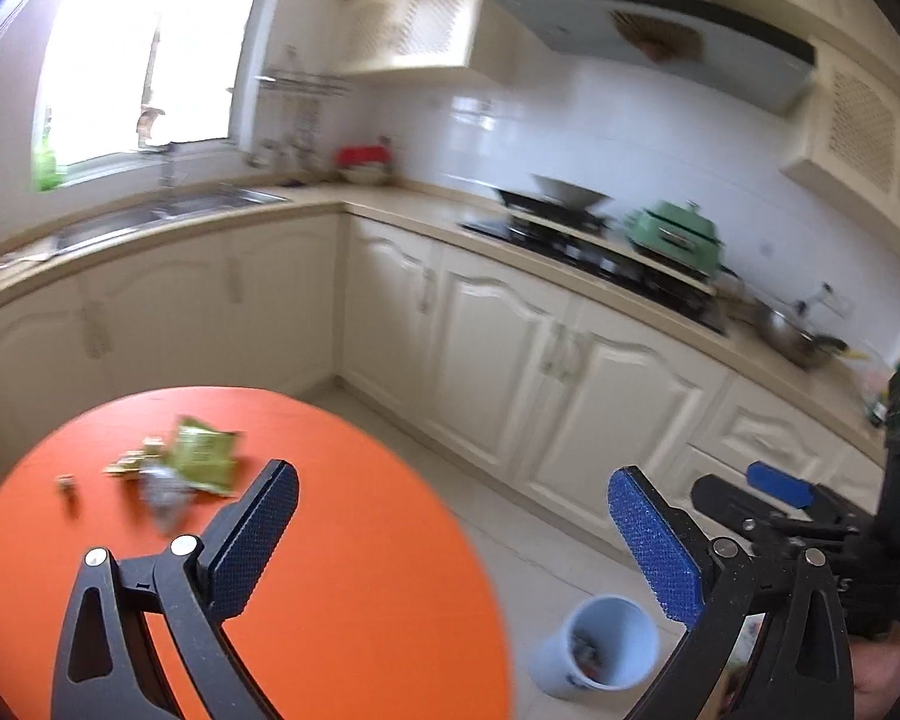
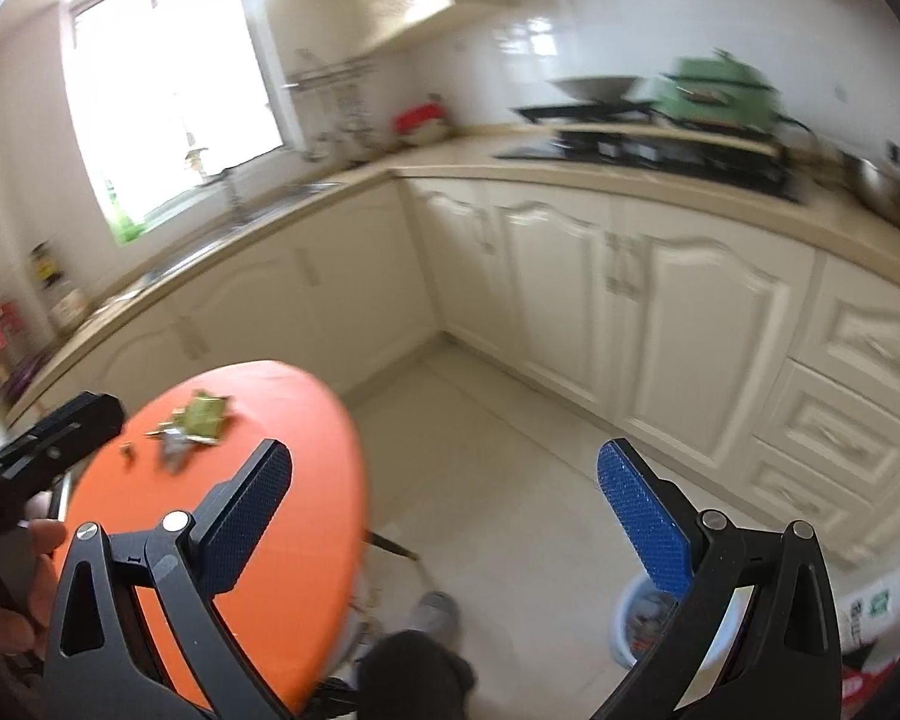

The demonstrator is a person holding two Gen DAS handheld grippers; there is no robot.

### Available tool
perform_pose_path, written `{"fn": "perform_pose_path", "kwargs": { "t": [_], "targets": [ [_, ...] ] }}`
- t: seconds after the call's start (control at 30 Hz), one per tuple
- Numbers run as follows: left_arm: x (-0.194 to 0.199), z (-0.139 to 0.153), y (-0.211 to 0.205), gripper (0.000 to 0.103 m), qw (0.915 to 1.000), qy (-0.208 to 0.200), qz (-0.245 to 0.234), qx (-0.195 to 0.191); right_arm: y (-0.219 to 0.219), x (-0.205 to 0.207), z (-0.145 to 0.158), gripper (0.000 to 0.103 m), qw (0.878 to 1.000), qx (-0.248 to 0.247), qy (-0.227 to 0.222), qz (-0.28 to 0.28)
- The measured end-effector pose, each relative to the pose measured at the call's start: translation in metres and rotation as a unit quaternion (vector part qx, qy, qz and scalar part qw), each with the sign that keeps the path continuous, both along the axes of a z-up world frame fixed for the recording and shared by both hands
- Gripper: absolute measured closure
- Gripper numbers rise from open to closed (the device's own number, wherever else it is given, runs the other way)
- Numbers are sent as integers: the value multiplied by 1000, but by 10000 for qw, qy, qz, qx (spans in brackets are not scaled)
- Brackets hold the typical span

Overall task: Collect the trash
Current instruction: 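Move both open tools back over the orange table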

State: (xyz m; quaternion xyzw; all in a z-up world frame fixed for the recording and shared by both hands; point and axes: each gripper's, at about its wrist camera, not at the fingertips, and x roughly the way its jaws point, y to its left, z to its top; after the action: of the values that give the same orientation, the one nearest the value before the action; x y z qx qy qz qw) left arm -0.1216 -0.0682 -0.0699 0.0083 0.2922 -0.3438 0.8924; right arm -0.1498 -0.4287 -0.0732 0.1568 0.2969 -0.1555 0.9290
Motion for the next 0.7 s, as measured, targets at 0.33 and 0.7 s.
{"fn": "perform_pose_path", "kwargs": {
  "t": [0.33, 0.7],
  "targets": [
    [-60, 9, 127, 1, 9924, -162, 1212, -132, 101, 67, 13, 0, 9944, -154, -161, 1032],
    [-46, -7, 186, 1, 9768, 80, 2132, 165, 172, 156, -22, 0, 9843, -212, 199, 1743]
  ]
}}
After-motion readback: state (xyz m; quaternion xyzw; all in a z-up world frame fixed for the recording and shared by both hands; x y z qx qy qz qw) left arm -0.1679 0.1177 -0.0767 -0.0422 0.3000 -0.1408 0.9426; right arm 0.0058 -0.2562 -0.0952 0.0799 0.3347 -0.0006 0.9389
